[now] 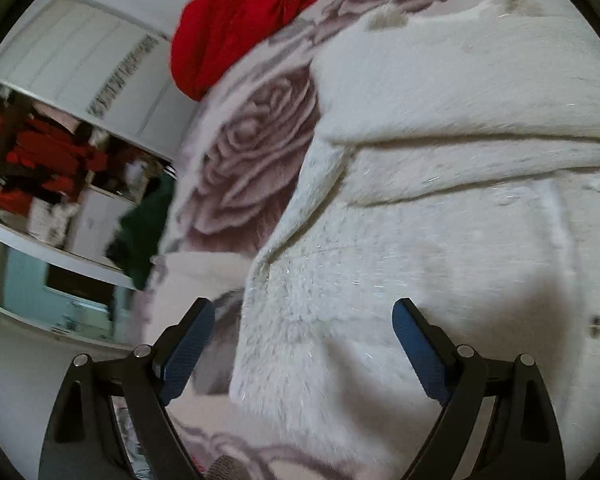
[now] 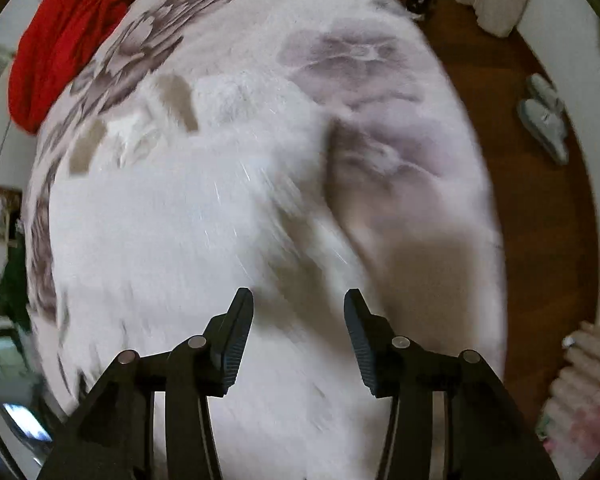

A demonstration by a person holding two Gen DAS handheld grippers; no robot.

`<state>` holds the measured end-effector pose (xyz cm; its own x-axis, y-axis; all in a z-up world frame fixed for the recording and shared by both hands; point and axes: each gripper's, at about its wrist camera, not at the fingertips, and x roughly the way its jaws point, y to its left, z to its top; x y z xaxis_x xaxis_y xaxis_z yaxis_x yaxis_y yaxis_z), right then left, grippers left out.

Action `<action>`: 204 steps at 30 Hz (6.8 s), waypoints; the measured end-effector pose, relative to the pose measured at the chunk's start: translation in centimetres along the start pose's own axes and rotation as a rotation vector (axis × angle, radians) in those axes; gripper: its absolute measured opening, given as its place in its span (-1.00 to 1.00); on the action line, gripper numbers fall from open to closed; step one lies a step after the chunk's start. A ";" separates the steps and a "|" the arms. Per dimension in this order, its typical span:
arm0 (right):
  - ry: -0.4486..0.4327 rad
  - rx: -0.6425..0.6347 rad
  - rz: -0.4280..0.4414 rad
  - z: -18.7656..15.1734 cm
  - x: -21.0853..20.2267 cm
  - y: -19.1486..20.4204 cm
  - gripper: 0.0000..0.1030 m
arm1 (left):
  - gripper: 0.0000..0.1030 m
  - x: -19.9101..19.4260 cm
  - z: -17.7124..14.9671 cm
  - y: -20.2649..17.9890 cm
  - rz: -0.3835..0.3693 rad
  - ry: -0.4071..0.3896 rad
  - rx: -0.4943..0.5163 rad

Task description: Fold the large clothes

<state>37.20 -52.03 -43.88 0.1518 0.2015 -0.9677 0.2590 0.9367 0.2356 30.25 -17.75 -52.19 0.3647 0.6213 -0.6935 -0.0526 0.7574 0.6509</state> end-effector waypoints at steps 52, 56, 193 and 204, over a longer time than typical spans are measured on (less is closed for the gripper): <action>0.219 0.200 0.682 10.8 9.1 -9.5 0.57 | -0.67 -13.8 1.7 -16.8 0.077 -0.091 0.015; 0.299 0.264 0.760 11.6 13.1 -8.2 0.58 | -0.67 -13.0 1.9 -16.5 0.063 -0.075 0.014; 0.341 -0.349 0.092 0.6 10.0 29.4 -0.09 | -0.05 20.5 2.0 14.2 -1.247 0.335 -0.577; 0.160 -0.199 0.125 11.2 11.9 26.3 -0.04 | -0.05 17.9 -0.2 18.2 -1.159 0.246 -0.516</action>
<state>56.50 -28.21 -48.22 0.0145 0.3467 -0.9379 0.0532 0.9364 0.3469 35.65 7.20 -52.87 0.2616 -0.4678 -0.8442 -0.1935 0.8315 -0.5207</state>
